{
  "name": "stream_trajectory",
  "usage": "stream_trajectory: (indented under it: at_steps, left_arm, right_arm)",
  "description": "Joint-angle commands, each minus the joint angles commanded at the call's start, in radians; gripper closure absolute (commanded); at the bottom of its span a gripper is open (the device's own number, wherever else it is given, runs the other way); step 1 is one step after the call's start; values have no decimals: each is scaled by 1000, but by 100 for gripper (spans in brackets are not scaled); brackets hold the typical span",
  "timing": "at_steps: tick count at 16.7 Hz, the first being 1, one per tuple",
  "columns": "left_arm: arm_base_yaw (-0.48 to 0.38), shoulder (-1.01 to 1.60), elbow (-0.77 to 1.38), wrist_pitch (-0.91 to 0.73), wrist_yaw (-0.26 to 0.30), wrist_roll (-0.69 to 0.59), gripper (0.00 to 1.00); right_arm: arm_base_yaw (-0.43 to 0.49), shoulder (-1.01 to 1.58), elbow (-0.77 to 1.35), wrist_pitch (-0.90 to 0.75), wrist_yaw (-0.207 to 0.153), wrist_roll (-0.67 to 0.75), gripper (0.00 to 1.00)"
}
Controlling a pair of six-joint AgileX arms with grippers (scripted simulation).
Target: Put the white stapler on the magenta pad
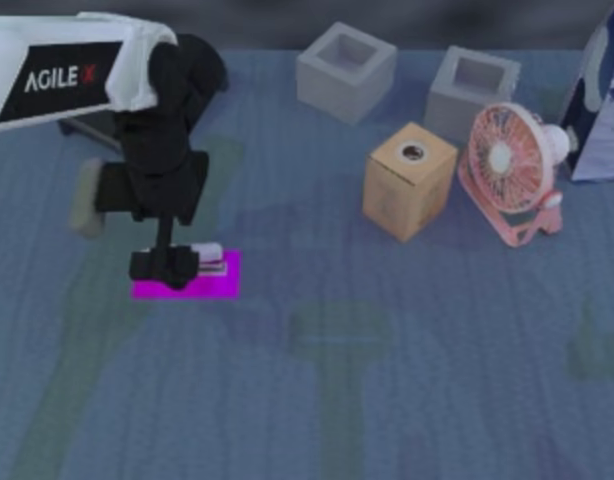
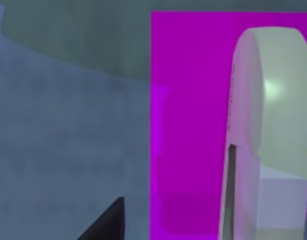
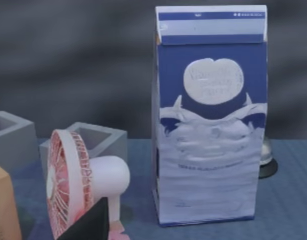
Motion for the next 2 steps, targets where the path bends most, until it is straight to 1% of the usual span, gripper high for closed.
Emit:
stream_trajectory:
  at_steps: [2]
  left_arm:
    - [0,0,0,0,0,0,0]
  right_arm:
    - [0,0,0,0,0,0,0]
